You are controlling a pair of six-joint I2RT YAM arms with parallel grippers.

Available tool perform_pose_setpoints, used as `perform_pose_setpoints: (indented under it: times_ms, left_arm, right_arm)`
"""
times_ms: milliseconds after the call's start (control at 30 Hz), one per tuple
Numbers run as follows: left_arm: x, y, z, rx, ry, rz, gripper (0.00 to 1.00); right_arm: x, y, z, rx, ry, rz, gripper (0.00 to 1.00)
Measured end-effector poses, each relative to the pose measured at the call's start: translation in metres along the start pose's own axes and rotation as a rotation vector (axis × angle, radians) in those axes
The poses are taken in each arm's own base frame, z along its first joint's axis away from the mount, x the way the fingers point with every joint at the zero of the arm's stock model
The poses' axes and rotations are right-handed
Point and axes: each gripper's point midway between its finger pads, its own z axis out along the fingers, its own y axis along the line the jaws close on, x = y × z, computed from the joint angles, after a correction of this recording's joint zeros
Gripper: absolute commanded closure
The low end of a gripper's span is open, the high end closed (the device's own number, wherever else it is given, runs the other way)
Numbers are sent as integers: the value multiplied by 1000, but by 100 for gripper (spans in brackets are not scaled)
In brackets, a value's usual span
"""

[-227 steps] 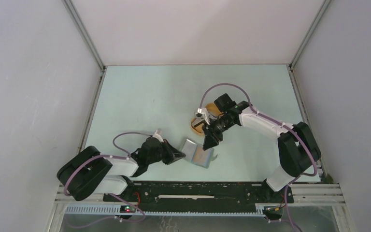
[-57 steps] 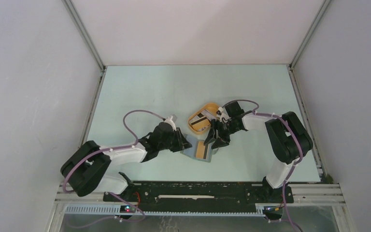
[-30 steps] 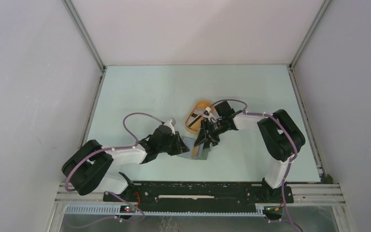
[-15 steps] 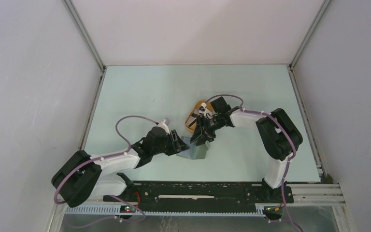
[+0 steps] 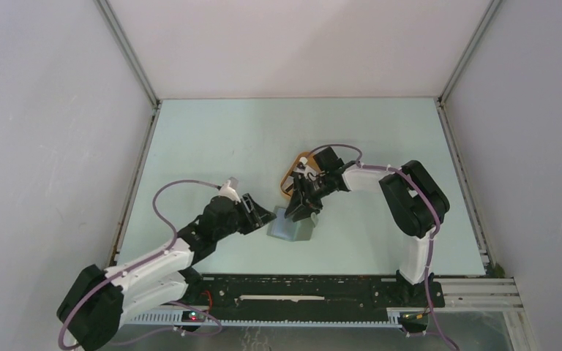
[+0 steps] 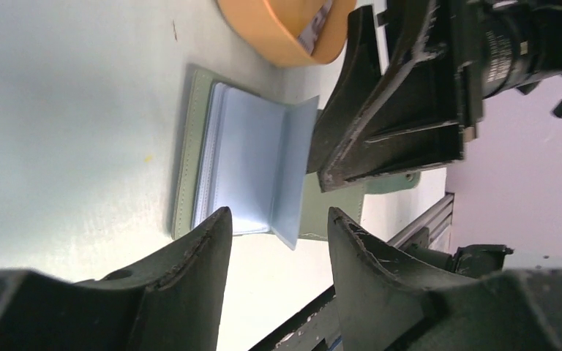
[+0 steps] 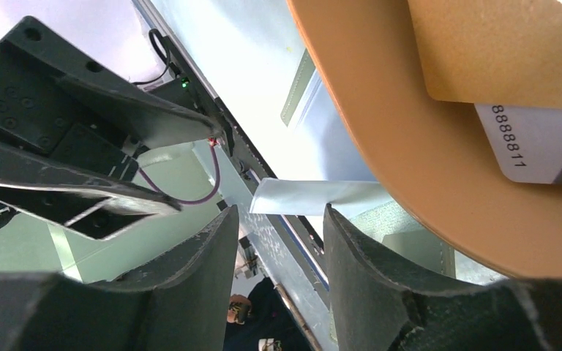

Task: Put the credit cards into the card holder
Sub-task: Open the card holder at the center of the board.

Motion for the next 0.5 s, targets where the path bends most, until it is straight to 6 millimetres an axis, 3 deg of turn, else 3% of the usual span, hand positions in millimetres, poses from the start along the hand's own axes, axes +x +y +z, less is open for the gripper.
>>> perform_pose_setpoints:
  times_ms: [233, 500]
  left_arm:
    - [-18, -11, -18, 45, -82, -6, 51]
    - [-7, -4, -6, 25, -22, -16, 61]
  right_arm:
    - [-2, 6, 2, -6, 3, -27, 49]
    - [-3, 5, -17, 29, -41, -94, 51]
